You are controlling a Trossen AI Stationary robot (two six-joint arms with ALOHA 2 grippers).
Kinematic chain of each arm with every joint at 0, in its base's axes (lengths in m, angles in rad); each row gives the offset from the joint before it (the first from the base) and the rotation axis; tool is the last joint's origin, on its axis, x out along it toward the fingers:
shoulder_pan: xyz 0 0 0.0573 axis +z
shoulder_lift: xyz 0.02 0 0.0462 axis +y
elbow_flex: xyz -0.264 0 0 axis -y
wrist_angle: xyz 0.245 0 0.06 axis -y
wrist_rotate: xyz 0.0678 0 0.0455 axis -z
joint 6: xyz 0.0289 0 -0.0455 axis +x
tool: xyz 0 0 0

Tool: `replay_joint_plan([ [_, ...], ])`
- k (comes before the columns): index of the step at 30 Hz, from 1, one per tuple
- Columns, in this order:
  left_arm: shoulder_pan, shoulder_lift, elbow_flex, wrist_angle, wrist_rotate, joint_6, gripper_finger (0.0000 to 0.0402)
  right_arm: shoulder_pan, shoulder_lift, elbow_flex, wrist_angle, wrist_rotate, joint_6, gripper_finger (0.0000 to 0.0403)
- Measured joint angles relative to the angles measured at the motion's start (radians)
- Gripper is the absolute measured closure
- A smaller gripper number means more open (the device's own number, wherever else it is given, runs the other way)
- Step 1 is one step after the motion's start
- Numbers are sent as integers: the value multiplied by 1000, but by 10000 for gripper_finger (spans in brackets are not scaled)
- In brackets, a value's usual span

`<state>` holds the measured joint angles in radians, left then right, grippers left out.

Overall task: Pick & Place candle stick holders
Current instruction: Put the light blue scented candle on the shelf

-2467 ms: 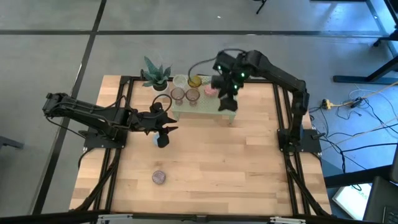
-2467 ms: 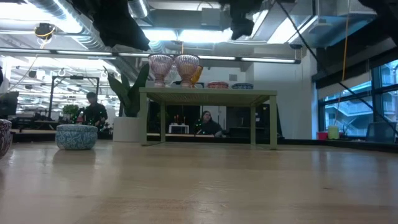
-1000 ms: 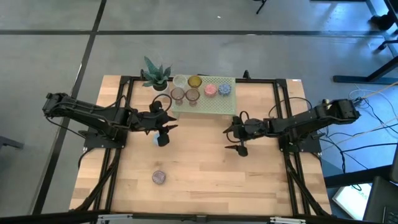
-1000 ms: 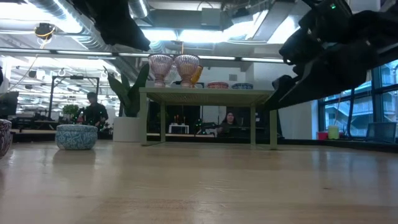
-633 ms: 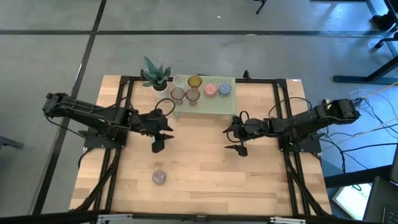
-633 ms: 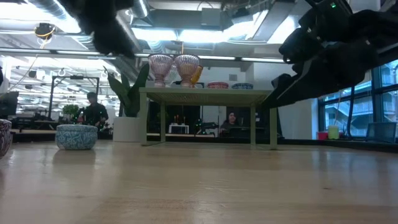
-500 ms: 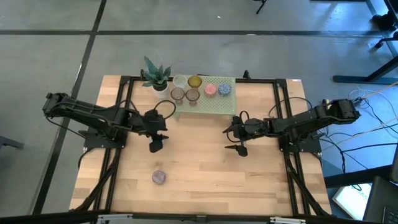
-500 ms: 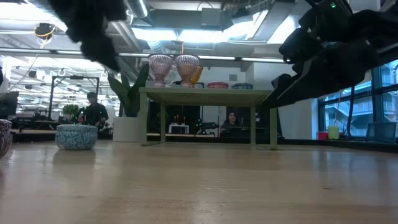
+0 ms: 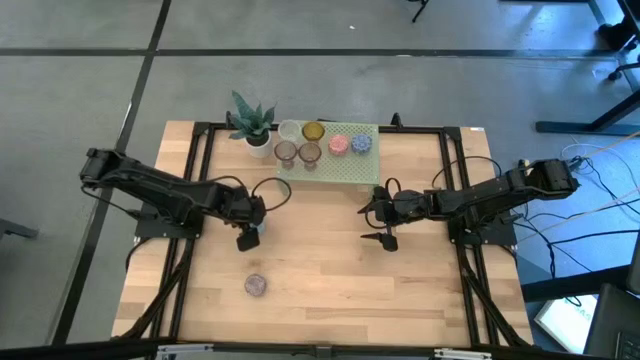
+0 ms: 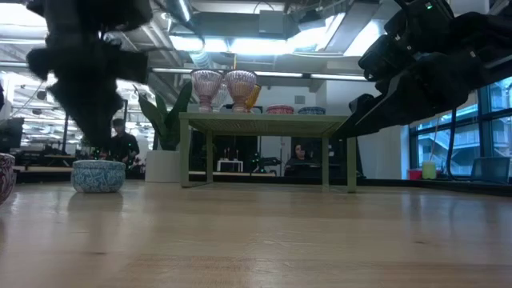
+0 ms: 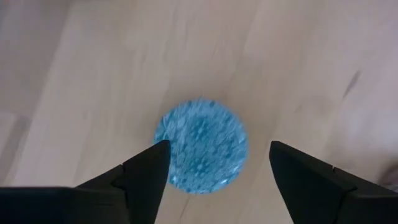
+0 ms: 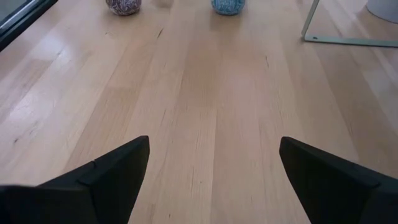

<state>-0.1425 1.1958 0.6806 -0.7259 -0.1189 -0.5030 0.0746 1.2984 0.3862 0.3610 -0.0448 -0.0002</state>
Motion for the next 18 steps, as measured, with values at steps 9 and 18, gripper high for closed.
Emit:
replay_joint_plan([
  [9,0,88,-15,25,-2,32,120,0,0,0,15,0,45,38],
  [18,0,89,-14,50,8,29,120,0,0,1,30,0,21,38],
])
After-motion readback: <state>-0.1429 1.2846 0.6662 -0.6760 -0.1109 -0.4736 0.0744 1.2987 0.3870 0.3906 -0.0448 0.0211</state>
